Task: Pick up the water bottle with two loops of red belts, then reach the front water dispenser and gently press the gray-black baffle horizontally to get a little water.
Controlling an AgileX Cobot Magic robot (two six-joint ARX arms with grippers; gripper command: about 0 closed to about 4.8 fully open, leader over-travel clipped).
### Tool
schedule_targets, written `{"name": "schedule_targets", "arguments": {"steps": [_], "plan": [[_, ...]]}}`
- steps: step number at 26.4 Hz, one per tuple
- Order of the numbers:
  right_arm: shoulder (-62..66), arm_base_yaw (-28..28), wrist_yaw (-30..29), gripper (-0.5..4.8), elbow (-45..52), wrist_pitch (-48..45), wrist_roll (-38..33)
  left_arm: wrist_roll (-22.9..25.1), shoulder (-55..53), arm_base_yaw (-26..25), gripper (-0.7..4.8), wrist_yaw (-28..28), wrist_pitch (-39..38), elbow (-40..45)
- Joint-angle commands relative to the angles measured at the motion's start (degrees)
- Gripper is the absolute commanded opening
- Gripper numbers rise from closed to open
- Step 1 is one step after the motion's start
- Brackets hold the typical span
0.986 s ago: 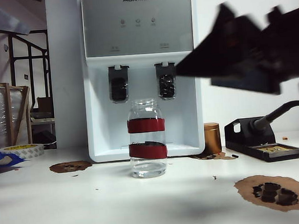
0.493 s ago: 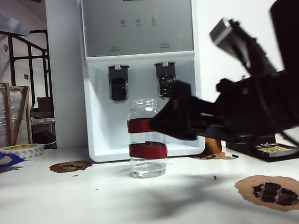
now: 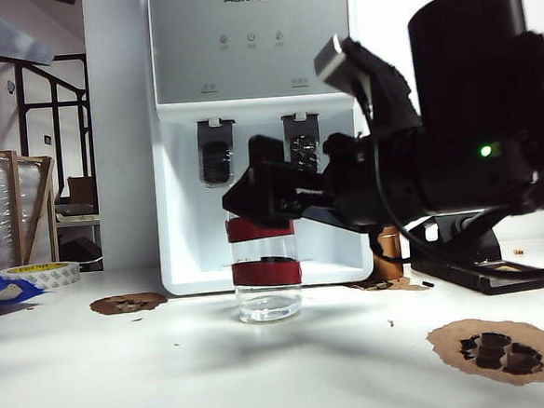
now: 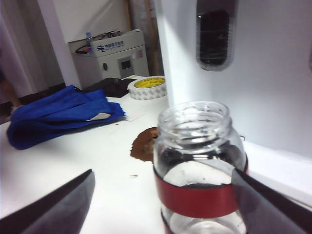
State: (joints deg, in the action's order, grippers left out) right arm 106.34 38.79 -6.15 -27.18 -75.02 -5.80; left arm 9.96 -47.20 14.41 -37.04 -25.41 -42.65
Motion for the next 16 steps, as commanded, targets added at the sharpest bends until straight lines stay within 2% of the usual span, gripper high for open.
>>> {"name": "schedule_targets", "arguments": {"steps": [1,16], "plan": [[1.77,0.17,0.42,4.79,-1.36,-0.55,-0.13,0.09,0.04,0.07,4.63,-0.07,0.59,-0.28],[2.54,0.07,3.63,4.79,-2.43,3.54,0.31,0.09,0.04,1.88,4.63,-0.26,0.20,-0.28]]}}
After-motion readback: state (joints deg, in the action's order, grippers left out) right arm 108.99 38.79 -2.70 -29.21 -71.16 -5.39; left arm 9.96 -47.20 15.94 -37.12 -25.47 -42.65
